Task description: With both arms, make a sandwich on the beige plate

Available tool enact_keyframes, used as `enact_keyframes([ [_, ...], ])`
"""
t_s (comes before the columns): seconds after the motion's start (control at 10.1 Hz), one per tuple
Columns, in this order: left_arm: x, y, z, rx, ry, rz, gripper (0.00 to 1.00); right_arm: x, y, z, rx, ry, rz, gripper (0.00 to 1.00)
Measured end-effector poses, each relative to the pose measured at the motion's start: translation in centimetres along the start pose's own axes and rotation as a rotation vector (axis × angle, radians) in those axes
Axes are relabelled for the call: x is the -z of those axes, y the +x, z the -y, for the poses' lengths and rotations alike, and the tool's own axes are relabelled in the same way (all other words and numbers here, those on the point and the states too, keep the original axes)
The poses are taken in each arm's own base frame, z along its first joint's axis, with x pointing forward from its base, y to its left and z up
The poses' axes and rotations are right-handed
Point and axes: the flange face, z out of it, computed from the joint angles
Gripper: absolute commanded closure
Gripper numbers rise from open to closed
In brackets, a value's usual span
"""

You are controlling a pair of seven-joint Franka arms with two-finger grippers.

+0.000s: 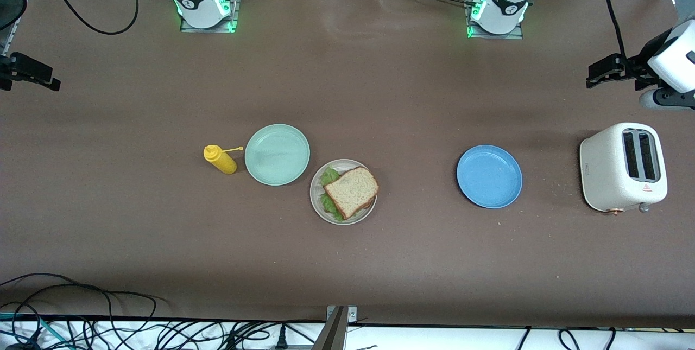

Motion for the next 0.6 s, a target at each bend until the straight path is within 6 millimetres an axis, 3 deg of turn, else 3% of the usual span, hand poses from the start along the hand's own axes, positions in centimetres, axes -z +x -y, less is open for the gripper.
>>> enact_keyframes([
  [0.3, -0.2, 0.2, -0.1, -0.001, 0.0, 0.004, 0.0, 0.1, -0.1, 0.5, 0.0, 0.0, -0.003, 0.0],
  [0.6, -1.5, 1.1, -0.2, -0.004, 0.002, 0.026, 0.0, 0.2, -1.7, 1.3, 0.004, -0.003, -0.033, 0.0],
])
